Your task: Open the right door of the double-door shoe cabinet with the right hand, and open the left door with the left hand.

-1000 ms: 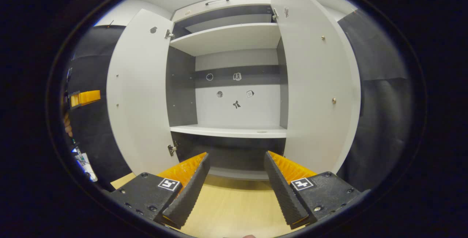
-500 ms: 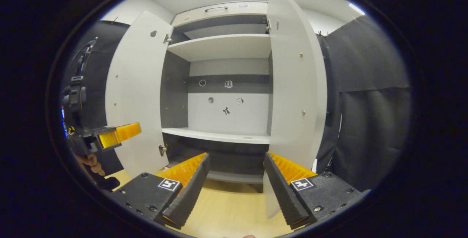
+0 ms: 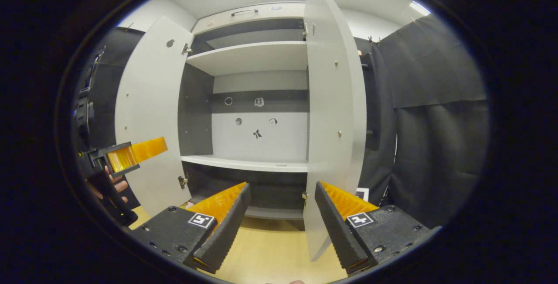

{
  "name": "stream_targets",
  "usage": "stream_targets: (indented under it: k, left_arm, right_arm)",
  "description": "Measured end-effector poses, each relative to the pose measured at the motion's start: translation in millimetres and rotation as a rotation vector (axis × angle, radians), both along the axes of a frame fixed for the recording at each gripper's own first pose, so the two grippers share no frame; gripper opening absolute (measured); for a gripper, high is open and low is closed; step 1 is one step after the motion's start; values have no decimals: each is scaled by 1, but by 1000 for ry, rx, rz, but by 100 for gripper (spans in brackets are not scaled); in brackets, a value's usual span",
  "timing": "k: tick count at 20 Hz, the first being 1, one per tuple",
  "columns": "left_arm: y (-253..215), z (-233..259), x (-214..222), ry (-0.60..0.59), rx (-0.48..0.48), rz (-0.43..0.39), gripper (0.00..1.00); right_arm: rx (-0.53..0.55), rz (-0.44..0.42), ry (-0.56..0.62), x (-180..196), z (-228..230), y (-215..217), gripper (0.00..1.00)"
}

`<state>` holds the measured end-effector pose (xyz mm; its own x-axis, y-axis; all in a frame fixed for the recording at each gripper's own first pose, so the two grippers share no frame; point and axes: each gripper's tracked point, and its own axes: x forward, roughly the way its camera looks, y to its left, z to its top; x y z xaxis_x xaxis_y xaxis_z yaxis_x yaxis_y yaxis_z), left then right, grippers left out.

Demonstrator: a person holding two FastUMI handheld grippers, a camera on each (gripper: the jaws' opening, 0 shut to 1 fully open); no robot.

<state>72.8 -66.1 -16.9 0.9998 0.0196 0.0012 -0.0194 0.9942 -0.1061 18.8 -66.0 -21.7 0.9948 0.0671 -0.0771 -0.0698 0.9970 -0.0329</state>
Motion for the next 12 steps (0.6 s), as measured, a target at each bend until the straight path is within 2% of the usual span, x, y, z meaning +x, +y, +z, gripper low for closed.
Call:
stream_targets:
  k: [7, 12]
  left_arm:
    - [16, -5, -3, 2, 86, 62, 94]
    - [17, -12, 0, 26, 114, 69, 94]
  right_arm:
    - [-1, 28, 2, 9, -2, 13, 95]
    - [-1, 35, 15, 11, -6, 15, 95]
